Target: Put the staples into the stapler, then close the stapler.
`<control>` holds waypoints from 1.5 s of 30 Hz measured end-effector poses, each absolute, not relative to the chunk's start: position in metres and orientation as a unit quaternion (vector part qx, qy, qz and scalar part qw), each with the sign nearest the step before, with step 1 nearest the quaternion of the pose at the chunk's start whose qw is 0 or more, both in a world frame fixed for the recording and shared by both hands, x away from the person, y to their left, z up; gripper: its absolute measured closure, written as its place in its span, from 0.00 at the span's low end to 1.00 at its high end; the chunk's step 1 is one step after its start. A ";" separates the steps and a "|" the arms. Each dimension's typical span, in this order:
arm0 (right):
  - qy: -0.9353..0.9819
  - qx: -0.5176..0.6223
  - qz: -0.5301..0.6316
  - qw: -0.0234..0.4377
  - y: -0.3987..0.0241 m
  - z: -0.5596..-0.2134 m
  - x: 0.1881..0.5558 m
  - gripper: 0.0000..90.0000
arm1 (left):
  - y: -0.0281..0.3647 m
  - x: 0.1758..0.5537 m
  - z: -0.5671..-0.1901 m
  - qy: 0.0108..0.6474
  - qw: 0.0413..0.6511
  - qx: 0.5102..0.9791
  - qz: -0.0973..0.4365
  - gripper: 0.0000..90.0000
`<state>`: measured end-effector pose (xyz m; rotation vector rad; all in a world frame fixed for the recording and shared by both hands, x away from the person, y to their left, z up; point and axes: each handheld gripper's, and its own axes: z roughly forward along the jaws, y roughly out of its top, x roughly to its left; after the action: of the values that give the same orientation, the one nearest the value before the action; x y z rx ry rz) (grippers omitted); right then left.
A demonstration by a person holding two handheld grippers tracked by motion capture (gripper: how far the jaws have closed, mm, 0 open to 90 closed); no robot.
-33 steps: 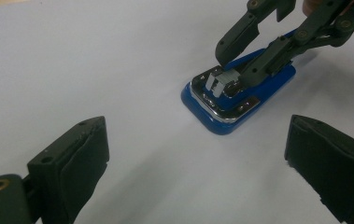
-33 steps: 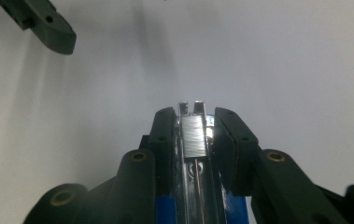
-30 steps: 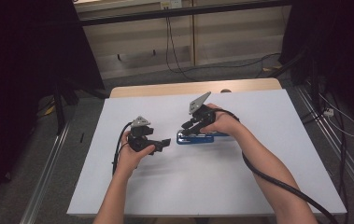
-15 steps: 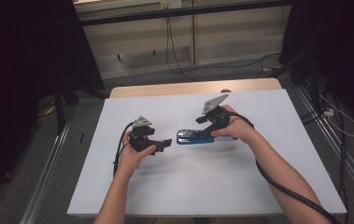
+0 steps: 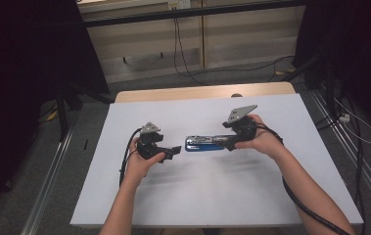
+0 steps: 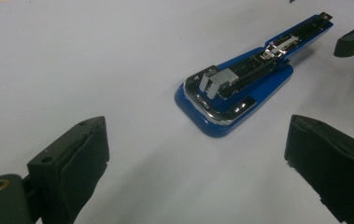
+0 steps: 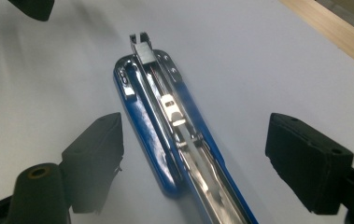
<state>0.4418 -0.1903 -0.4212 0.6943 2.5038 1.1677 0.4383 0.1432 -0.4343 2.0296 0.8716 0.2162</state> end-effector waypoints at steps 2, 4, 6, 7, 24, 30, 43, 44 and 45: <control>0.866 0.245 0.411 0.146 -0.194 -0.421 0.437 0.21 | 0.143 0.438 -0.434 0.352 0.443 0.820 0.087 0.07; 0.865 0.247 0.409 0.152 -0.197 -0.421 0.432 0.21 | 0.143 0.439 -0.434 0.351 0.444 0.820 0.088 0.07; 0.864 0.248 0.410 0.157 -0.201 -0.421 0.428 0.21 | 0.142 0.439 -0.434 0.350 0.445 0.819 0.090 0.07; 0.862 0.251 0.414 0.154 -0.203 -0.422 0.427 0.20 | 0.142 0.438 -0.435 0.351 0.446 0.818 0.087 0.07; 0.841 0.299 0.417 0.170 -0.234 -0.431 0.412 0.20 | 0.144 0.436 -0.432 0.352 0.445 0.819 0.091 0.07; 0.832 0.318 0.417 0.184 -0.254 -0.426 0.402 0.31 | 0.144 0.436 -0.432 0.352 0.446 0.818 0.090 0.08; 0.814 0.356 0.410 0.209 -0.284 -0.430 0.393 0.51 | 0.138 0.437 -0.434 0.345 0.453 0.816 0.100 0.14; 0.813 0.358 0.409 0.208 -0.286 -0.430 0.392 0.53 | 0.138 0.436 -0.434 0.345 0.452 0.817 0.101 0.15; 0.812 0.361 0.409 0.207 -0.287 -0.431 0.391 0.55 | 0.137 0.436 -0.434 0.345 0.453 0.816 0.101 0.16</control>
<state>0.3914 -0.2870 -0.4311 1.0057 2.2617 1.1396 0.4359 0.1372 -0.4339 2.0142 0.8515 0.2504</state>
